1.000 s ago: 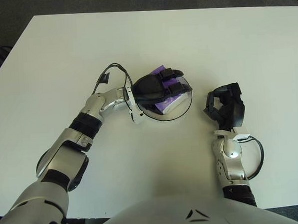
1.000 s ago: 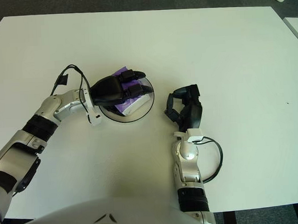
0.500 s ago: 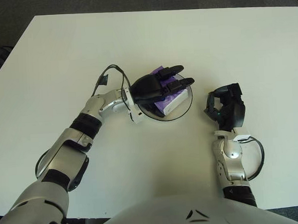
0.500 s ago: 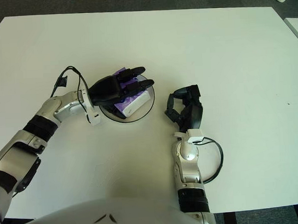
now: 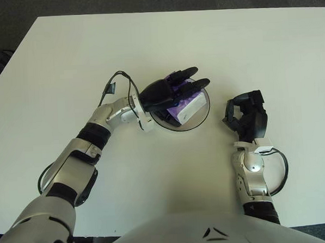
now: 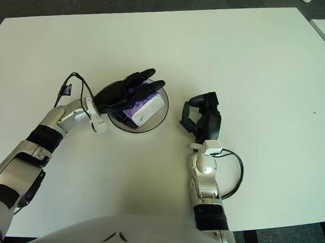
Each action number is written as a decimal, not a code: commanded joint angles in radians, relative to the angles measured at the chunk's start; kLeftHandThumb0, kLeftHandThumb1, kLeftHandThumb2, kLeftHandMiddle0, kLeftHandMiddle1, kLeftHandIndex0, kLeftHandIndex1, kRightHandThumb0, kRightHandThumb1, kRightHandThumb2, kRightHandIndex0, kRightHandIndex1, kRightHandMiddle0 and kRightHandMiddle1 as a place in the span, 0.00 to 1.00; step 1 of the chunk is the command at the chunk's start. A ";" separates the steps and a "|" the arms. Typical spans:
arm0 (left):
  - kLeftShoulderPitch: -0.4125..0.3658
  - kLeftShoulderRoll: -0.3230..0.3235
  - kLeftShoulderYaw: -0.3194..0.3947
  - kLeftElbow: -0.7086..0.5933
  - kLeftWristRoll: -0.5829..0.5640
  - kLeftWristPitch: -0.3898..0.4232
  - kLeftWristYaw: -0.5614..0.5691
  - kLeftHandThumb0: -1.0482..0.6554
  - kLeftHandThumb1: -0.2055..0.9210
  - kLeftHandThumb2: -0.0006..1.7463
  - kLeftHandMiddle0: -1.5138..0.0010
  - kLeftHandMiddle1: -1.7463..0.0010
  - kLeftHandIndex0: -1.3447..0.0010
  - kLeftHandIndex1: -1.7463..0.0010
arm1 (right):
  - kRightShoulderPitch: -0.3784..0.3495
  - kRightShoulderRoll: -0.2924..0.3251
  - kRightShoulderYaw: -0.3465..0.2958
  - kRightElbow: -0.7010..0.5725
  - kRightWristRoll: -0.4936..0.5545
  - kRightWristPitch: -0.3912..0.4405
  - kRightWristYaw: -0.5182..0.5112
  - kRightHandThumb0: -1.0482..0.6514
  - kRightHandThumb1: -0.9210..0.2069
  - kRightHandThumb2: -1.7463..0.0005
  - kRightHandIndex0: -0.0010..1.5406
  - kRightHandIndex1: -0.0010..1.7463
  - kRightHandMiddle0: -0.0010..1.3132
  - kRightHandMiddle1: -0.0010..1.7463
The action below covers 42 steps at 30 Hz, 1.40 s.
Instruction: Put the tissue paper into the plate.
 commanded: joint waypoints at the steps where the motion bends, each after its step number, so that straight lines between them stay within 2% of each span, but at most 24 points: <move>1: -0.003 0.003 0.006 0.022 -0.078 -0.019 -0.060 0.00 1.00 0.34 1.00 1.00 1.00 1.00 | 0.053 0.032 -0.004 0.057 0.019 0.026 0.007 0.38 0.30 0.43 0.43 0.90 0.31 1.00; 10: -0.003 -0.012 0.025 0.059 -0.283 -0.019 -0.209 0.00 1.00 0.41 1.00 1.00 1.00 1.00 | 0.053 0.036 -0.008 0.062 0.038 0.021 0.023 0.38 0.30 0.43 0.43 0.92 0.31 1.00; 17: -0.013 0.012 0.042 0.055 -0.561 0.007 -0.454 0.00 1.00 0.47 1.00 1.00 1.00 1.00 | 0.050 0.037 -0.013 0.071 0.034 0.019 0.018 0.38 0.31 0.43 0.41 0.93 0.32 1.00; 20: -0.006 0.003 0.050 0.046 -0.629 0.026 -0.532 0.00 1.00 0.48 1.00 1.00 1.00 1.00 | 0.050 0.037 -0.014 0.073 0.033 0.020 0.017 0.38 0.31 0.43 0.41 0.93 0.32 1.00; 24: -0.034 -0.015 0.073 0.086 -0.727 0.038 -0.646 0.00 1.00 0.49 0.98 0.99 1.00 1.00 | 0.047 0.037 -0.016 0.080 0.034 0.018 0.017 0.38 0.31 0.42 0.41 0.93 0.32 1.00; 34: -0.045 -0.052 0.147 0.144 -0.775 0.003 -0.743 0.02 1.00 0.47 0.95 0.97 1.00 1.00 | 0.045 0.038 -0.021 0.091 0.043 0.007 0.027 0.38 0.31 0.43 0.41 0.94 0.32 1.00; 39: -0.030 -0.060 0.169 0.140 -0.766 -0.017 -0.751 0.03 1.00 0.45 0.97 0.98 1.00 1.00 | 0.044 0.040 -0.023 0.094 0.044 0.002 0.028 0.38 0.31 0.43 0.41 0.93 0.32 1.00; 42: -0.031 -0.053 0.175 0.130 -0.718 -0.041 -0.736 0.02 1.00 0.44 0.99 0.99 1.00 1.00 | 0.043 0.039 -0.023 0.094 0.044 0.004 0.030 0.38 0.31 0.43 0.41 0.93 0.32 1.00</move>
